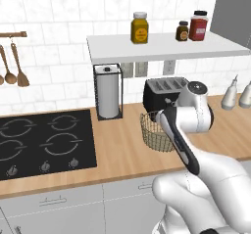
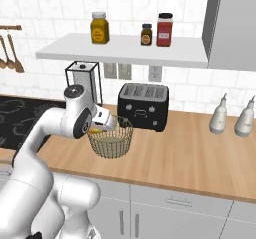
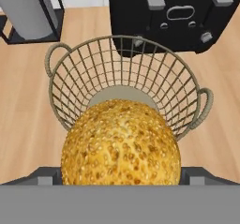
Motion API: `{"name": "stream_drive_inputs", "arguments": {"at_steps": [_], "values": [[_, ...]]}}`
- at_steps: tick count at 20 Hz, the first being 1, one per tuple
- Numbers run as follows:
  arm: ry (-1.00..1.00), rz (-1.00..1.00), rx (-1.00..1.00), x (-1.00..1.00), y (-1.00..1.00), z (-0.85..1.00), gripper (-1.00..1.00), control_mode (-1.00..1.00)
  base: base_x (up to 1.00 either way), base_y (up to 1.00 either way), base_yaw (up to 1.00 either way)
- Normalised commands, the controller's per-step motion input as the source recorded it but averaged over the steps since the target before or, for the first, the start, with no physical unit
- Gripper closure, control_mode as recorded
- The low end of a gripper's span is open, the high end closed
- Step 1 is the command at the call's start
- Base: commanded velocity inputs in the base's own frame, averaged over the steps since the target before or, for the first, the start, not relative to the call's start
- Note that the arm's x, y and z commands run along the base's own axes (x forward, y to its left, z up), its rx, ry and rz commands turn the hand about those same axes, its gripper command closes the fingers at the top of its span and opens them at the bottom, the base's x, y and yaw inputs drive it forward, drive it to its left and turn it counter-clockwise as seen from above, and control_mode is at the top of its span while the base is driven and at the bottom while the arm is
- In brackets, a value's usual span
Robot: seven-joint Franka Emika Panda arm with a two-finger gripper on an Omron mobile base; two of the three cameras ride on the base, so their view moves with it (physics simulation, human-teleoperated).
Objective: Open the cabinet, pick up the bread from the cabinet and place it in the basket. Then move the basket to the dining counter.
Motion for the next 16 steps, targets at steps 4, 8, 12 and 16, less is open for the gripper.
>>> {"name": "stream_drive_inputs", "arguments": {"at_steps": [4, 8, 12, 16], "values": [[0.0, 0.01, 0.0, 0.36, -0.24, -0.25, 1.0, -1.0, 0.0, 0.0, 0.0], [0.02, 0.01, 0.0, 0.35, -0.06, -0.37, 1.0, -1.0, 0.0, 0.0, 0.0], [0.01, 0.01, 0.0, 0.33, -0.07, -0.35, 1.0, -1.0, 0.0, 0.0, 0.0], [0.01, 0.01, 0.0, 0.32, -0.07, -0.32, 1.0, -1.0, 0.0, 0.0, 0.0]]}}
